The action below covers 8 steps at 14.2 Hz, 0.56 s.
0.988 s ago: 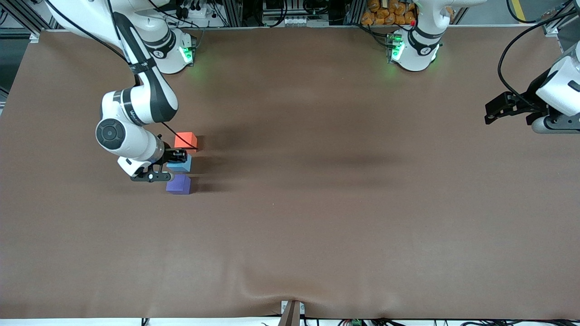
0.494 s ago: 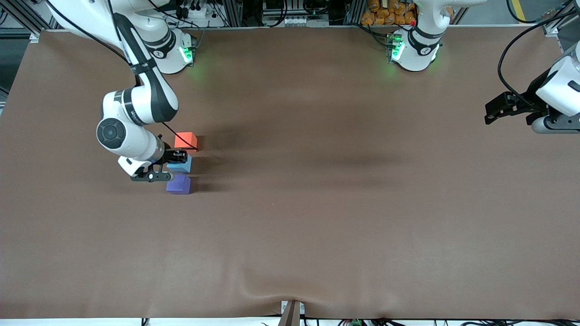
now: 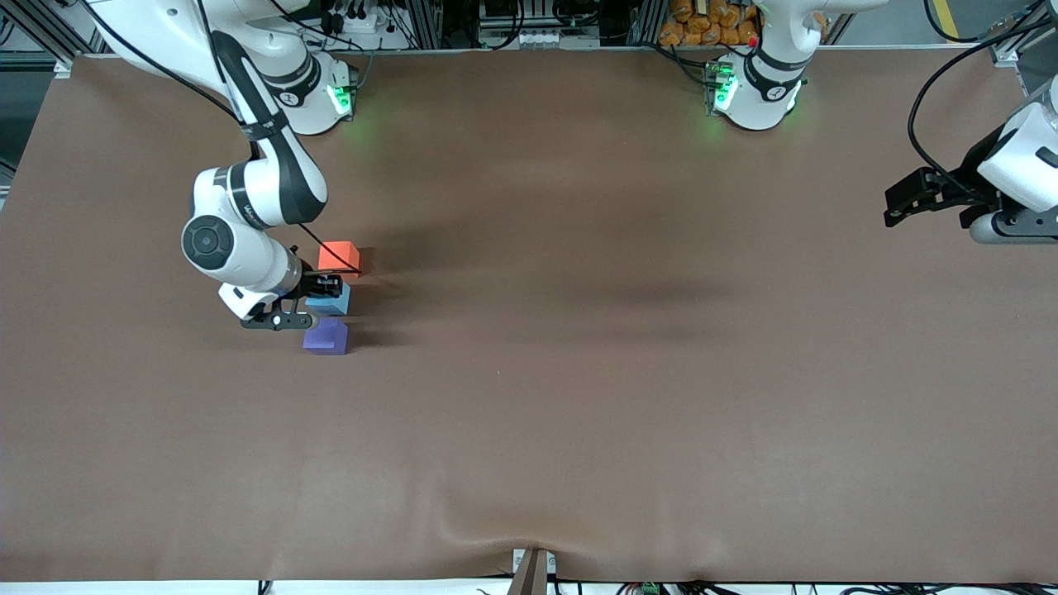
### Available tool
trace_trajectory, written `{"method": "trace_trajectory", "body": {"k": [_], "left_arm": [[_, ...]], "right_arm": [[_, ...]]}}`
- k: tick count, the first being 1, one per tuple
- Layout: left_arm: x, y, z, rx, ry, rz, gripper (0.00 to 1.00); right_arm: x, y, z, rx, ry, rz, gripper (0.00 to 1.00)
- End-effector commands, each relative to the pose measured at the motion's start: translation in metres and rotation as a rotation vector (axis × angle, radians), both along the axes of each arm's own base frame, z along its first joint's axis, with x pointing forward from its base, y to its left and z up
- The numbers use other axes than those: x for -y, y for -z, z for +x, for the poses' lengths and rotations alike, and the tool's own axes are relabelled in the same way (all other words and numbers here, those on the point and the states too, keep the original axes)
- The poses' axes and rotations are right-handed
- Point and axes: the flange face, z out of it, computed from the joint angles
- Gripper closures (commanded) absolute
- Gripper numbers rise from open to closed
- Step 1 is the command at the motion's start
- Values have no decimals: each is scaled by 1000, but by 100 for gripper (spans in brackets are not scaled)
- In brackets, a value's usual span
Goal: Place blue block between orange and purple blocks
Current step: 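Carry the blue cube with the right gripper between orange and purple cubes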
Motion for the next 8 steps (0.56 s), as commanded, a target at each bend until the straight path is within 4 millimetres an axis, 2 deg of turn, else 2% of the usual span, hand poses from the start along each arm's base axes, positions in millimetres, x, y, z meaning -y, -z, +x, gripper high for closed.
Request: {"method": "trace_trajectory", "body": {"k": [1,8], "left_arm": [[1,-1,1,3,-17,-16,0],[1,0,1,0,-17,-16,0]], "right_arm": [[5,10,-4,9,-17,0,100],[5,29,-8,23,-13,0,100]]}}
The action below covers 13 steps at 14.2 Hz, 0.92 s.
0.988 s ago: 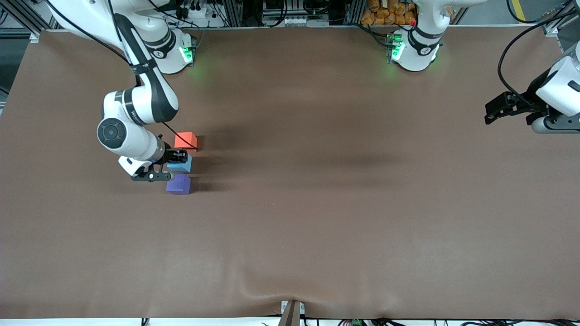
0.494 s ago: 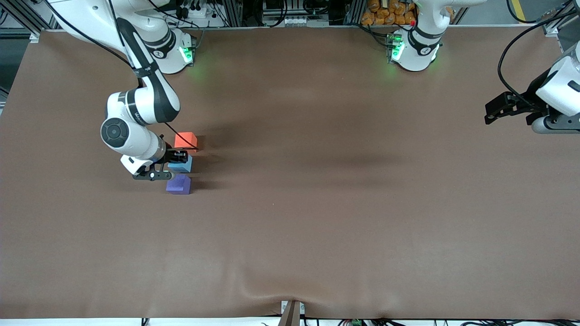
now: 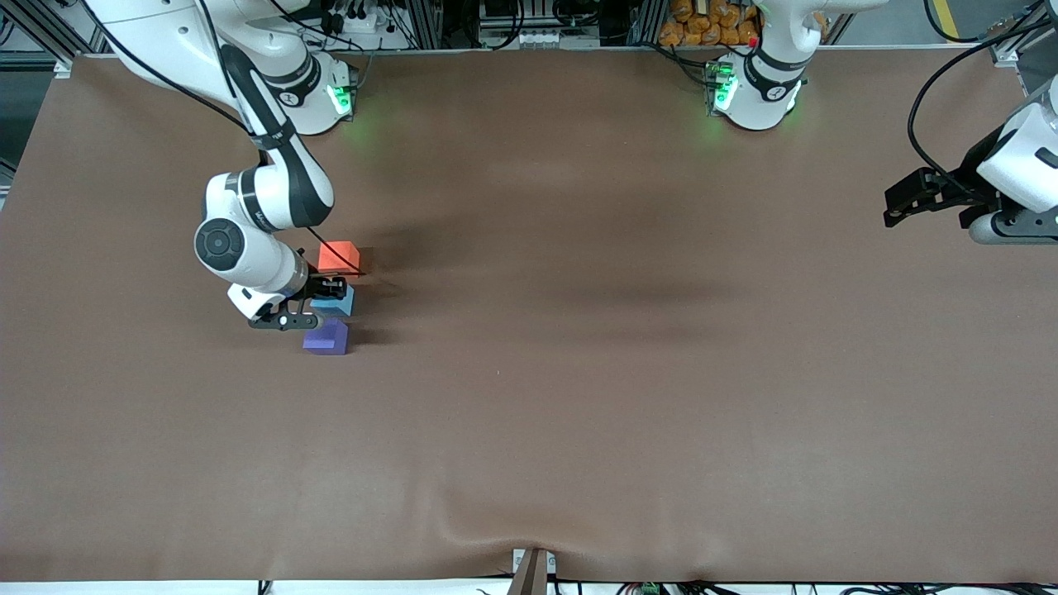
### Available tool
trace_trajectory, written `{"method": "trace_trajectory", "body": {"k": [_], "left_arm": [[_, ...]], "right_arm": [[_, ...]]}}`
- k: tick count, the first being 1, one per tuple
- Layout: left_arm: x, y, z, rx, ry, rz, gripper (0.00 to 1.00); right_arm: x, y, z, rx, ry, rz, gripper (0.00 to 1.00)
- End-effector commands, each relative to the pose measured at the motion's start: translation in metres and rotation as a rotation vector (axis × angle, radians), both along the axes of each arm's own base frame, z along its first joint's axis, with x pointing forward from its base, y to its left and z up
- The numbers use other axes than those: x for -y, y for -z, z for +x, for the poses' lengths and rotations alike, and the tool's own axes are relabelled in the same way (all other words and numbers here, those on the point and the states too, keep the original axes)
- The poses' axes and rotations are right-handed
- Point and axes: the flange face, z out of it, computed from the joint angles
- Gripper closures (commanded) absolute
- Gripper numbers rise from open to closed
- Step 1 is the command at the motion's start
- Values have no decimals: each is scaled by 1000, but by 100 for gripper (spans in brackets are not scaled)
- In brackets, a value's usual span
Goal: Place blue block between orange and purple blocks
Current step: 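Lower the blue cube and open the right gripper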
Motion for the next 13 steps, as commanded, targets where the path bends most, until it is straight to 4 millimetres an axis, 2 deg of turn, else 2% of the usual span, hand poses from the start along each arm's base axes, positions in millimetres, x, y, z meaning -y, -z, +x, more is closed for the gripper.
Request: {"method": "trace_trajectory", "body": {"k": [1,2,4,6,9,10,12,13], "left_arm": [[1,-1,1,2,-17,-16,0],[1,-1,1,2,-17,-16,0],[0,-1,1,3,-19,-16,0],[1,-1,1,3,-17,-16,0],[1,-1,1,3,-17,-16,0],[0,-1,1,3,-17,-16,0],[1,-3,0,6,-14,-16,0],[1,-3,1,8,-14,-17,0]], "right_arm": [[5,6,-3,3,-13,1,66],[5,6,-2,0,-11,0,1],[3,-5,4,-14,-6,0,0],[11,-41,23,-68,23,9,0],[8,-123,66,-97,29,24,0],[14,-154,81,-79,50,50,0],[43,-213,107,-30,103,101,0],[47,-241,117,11,102,111,0]]}}
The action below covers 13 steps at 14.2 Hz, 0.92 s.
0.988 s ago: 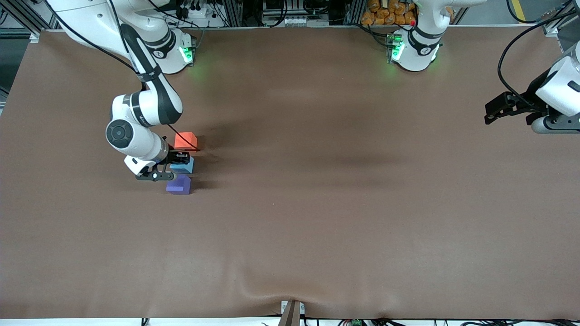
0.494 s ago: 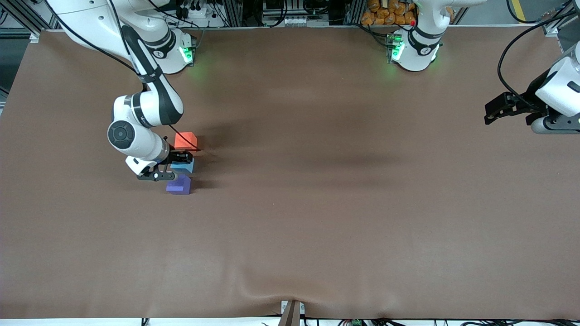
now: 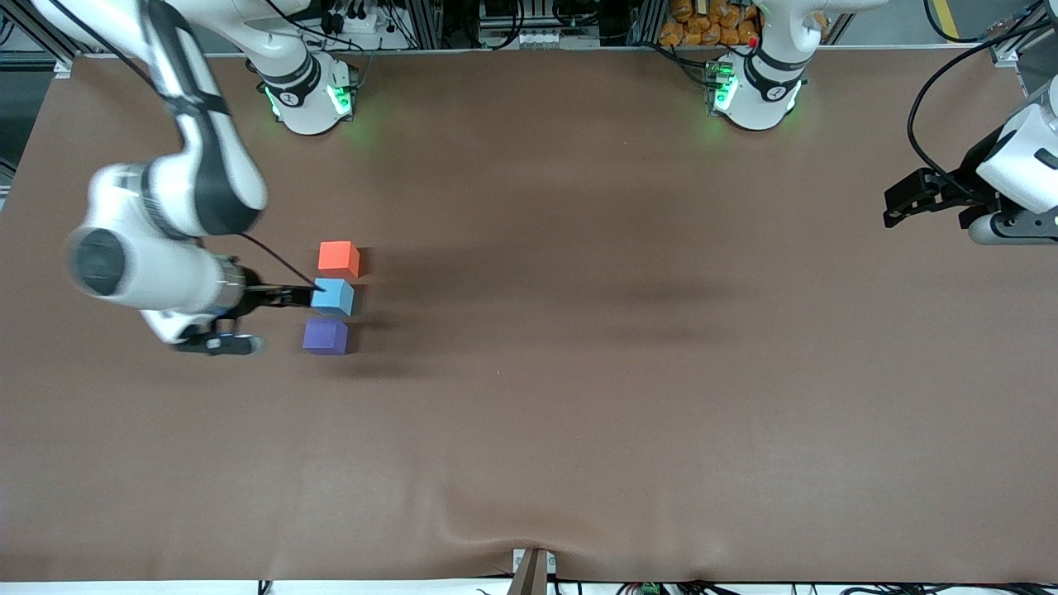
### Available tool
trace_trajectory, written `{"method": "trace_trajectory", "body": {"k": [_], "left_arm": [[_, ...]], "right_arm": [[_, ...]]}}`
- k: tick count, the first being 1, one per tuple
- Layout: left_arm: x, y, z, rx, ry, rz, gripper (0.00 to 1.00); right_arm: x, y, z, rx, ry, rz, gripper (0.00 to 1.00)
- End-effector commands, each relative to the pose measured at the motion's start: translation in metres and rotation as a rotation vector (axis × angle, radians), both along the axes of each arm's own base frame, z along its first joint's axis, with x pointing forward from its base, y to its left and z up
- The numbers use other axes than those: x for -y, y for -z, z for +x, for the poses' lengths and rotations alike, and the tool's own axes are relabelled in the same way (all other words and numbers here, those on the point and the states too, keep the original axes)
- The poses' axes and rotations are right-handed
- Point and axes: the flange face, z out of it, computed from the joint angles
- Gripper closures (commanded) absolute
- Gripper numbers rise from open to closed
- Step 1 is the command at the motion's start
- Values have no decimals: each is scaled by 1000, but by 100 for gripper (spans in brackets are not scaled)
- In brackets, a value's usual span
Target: Place blue block between orange and purple blocks
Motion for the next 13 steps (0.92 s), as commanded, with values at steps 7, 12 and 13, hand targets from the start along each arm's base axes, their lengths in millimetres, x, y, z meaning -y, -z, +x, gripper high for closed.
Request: {"method": "trace_trajectory", "body": {"k": [7,12,13], "left_arm": [[0,-10,1,24,-13,-44,0],[2,-15,-3,26,4,-38,0],[1,-15,-3,27,4,-37,0]], "right_arm": [[99,-194,15,91,102,28,0],[104,-259,-27,130,75,-33,0],[106,-271,-43,122,56,-37,0]]}}
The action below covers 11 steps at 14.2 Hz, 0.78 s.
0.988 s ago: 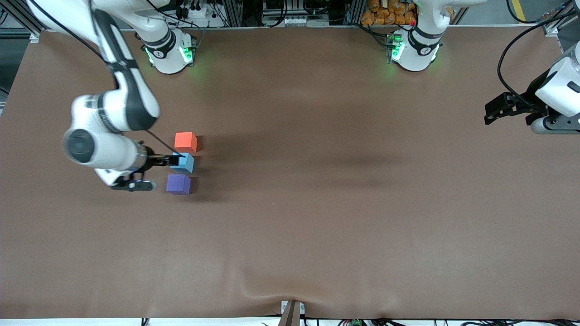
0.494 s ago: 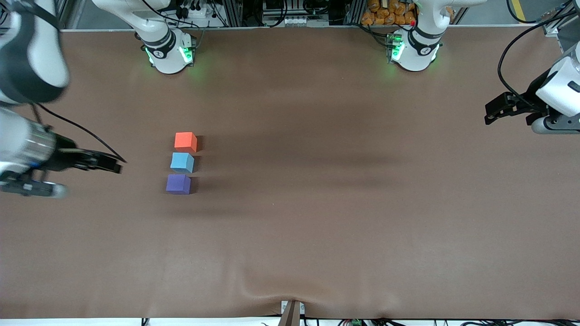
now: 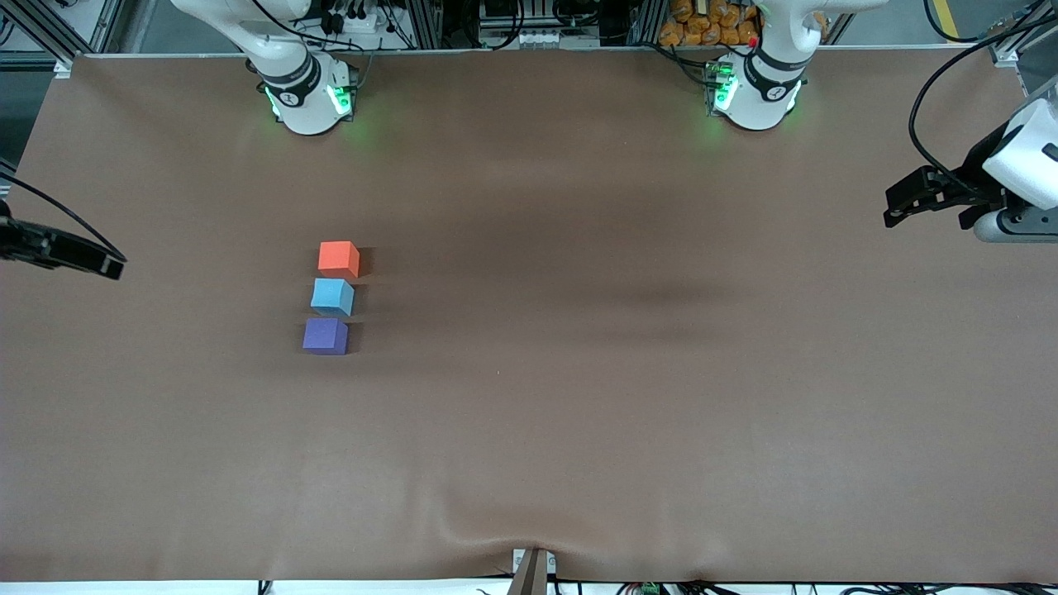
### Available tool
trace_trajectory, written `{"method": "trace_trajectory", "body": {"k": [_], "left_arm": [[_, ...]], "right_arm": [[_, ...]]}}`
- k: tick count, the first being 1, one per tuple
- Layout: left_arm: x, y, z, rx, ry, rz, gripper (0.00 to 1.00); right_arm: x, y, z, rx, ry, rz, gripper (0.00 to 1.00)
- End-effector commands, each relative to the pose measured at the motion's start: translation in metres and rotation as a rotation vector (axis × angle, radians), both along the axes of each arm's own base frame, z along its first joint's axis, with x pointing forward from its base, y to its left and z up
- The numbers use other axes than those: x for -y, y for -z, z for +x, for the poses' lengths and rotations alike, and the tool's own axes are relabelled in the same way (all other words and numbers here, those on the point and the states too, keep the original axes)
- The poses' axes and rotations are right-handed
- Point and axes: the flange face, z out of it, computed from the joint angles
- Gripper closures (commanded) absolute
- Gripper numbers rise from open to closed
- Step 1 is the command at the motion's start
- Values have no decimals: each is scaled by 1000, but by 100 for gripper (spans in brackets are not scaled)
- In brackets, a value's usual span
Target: Place blue block between orange and purple blocks
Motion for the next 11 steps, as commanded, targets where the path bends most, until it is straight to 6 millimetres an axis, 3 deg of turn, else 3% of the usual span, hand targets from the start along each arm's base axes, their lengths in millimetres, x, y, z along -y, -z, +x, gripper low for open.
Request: {"method": "trace_trajectory", "body": {"k": [1,8,11], "left_arm": [[0,-9,-3,13,5,-17,0],[1,-7,-2,8,4,-18,0],[2,-6,-2,6,6,-18,0]], "right_arm": [[-2,-33,-40,1,-40,-34,0],[-16,-19,-64,11,-63,-59,0],[-36,-16,-77,1,-102,-109,0]]}}
